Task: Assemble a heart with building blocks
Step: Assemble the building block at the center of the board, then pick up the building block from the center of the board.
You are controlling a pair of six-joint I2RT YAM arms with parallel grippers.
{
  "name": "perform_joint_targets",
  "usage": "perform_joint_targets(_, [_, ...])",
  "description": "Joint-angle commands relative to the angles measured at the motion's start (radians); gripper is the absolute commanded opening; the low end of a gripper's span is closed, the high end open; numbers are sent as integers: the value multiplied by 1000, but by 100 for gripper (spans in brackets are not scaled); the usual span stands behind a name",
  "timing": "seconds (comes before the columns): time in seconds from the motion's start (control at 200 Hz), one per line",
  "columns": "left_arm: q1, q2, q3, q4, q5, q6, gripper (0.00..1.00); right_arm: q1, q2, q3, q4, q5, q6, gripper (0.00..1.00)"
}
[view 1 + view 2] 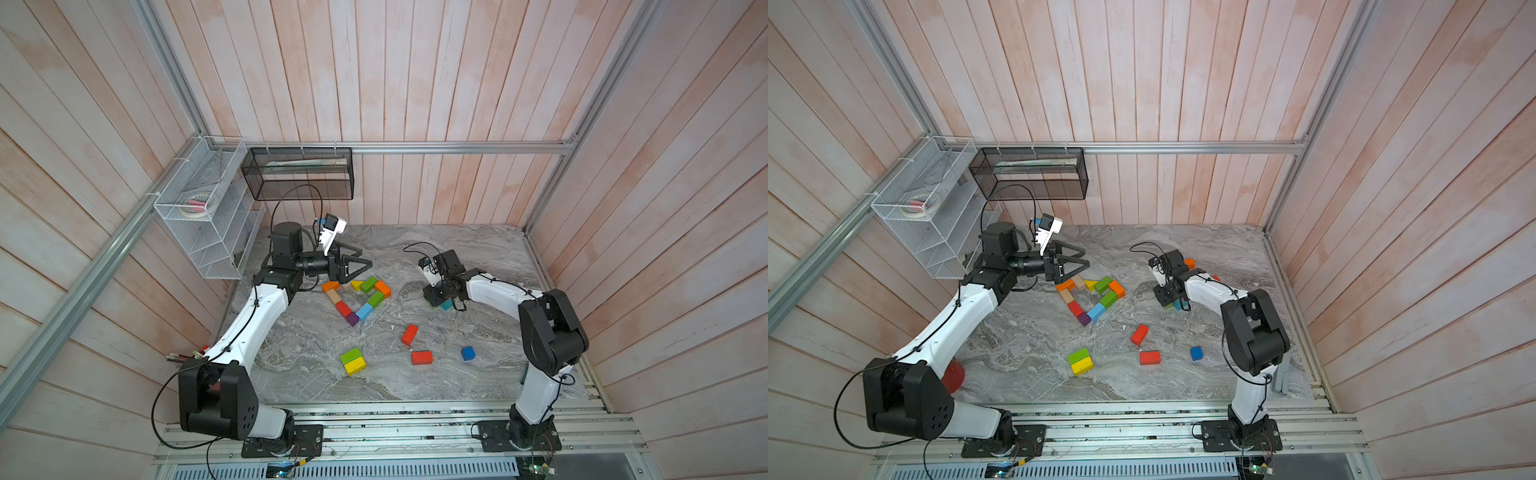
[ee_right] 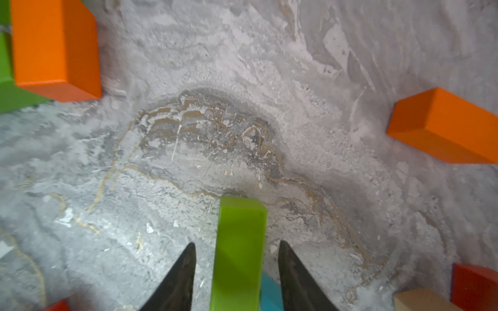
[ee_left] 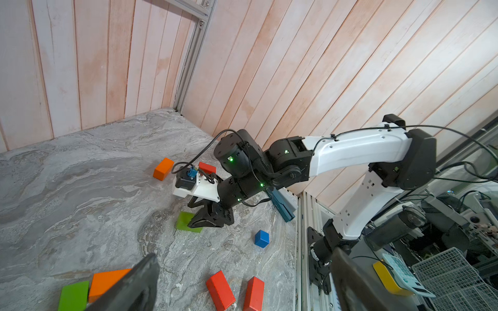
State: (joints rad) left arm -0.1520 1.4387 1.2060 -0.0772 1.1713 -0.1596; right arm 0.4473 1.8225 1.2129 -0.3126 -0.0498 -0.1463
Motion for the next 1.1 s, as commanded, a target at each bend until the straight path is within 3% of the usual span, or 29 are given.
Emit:
perform_joint_targets(0.0, [-3, 10, 4, 100, 29, -65, 100, -39, -84, -59, 85, -60, 88, 50])
perform_joint_targets(0.335, [-3, 98, 111, 232, 73, -184, 100, -215, -200, -190, 136, -8, 256, 47])
perform_joint_targets(0.535, [-3, 128, 80, 377, 127, -279, 100, -300, -149, -169, 107, -9, 208, 47])
perform_joint_targets(0.83, [-3, 86, 4, 455, 149, -352, 100, -335, -33, -92, 32, 84, 136, 47])
perform_joint_targets(1.095, [-3, 98, 14, 499, 288, -415, 100, -360, -2, -84, 35, 69, 136, 47])
